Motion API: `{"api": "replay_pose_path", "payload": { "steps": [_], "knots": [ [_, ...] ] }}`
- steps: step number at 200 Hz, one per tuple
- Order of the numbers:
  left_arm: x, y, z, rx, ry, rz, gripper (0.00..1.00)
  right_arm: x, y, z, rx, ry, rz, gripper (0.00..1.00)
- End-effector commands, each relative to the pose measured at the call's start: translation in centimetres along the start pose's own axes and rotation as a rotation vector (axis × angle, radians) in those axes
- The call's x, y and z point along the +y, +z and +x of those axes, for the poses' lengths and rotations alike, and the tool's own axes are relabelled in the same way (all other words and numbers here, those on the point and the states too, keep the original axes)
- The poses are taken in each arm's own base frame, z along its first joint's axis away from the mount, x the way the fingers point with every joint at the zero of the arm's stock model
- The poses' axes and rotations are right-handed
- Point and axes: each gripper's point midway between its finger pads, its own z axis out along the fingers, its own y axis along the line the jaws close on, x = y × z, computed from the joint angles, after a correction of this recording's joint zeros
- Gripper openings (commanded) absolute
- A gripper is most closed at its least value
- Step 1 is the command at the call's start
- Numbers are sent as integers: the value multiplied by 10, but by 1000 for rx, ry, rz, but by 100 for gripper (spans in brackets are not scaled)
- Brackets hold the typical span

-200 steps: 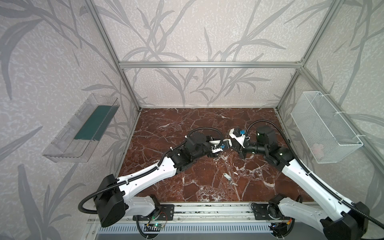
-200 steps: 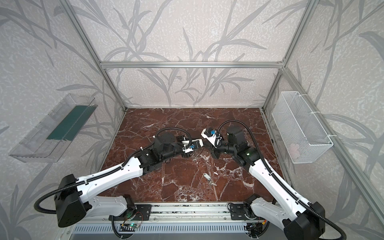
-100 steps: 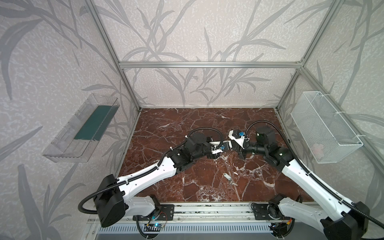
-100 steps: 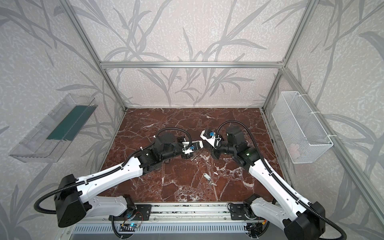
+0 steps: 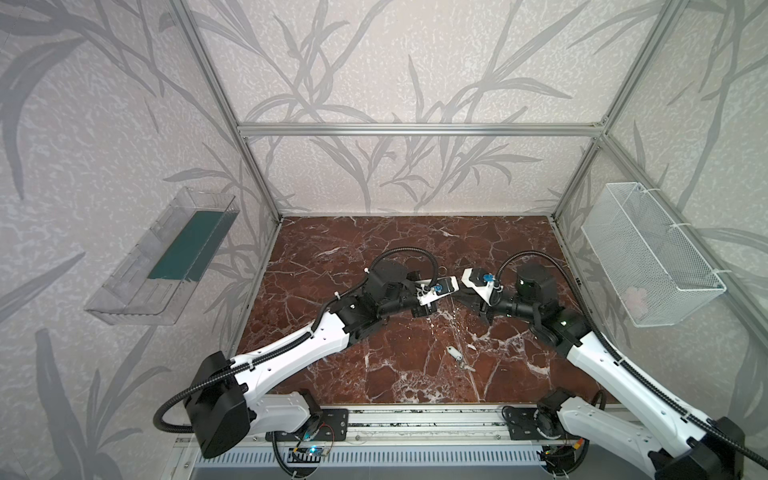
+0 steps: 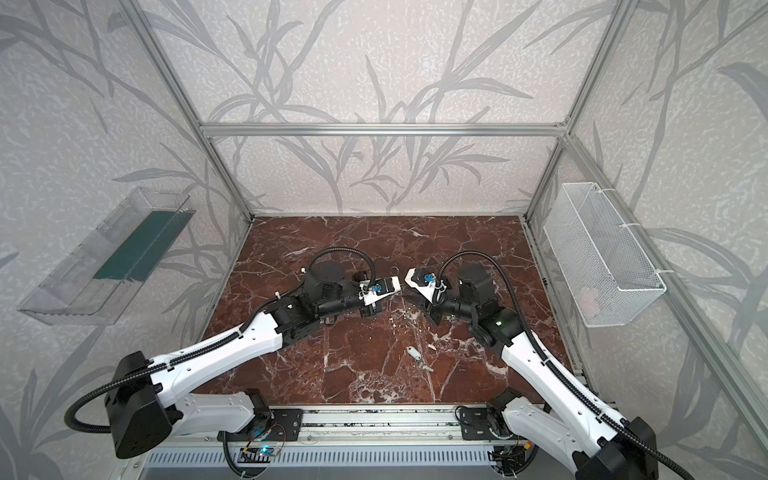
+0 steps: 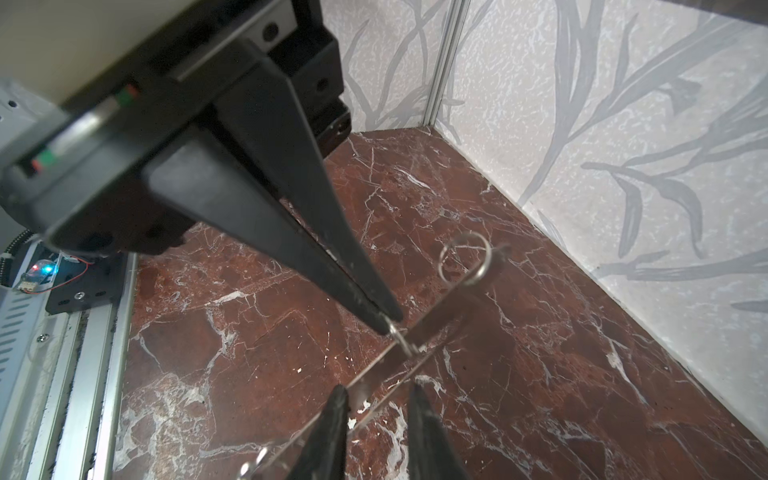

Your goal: Put the keys on the keyring

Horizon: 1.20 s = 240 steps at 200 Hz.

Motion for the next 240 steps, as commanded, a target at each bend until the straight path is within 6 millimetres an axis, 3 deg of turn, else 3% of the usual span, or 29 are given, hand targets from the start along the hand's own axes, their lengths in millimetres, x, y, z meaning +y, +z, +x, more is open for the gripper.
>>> {"api": "replay_pose_path", "payload": {
  "steps": [1,122,180,217,240],
  "knots": [
    [2,-11,-22,-108,-44,19,0,1,-2,-16,-74,-26,-4,26],
    [-18,-14,-28,-162,-38,175,0,6,-7,-24,-97,-106,-19,24],
    [-19,-12,-28,-152,-28,193,0,15,-6,-23,-103,-101,-82,6],
    [-18,-11,-24,-131,-21,197,0,19,-6,-25,-110,-92,-106,5],
    [-15,-11,-24,-131,-16,189,0,21,-6,-23,-99,-93,-117,0]
  ]
}}
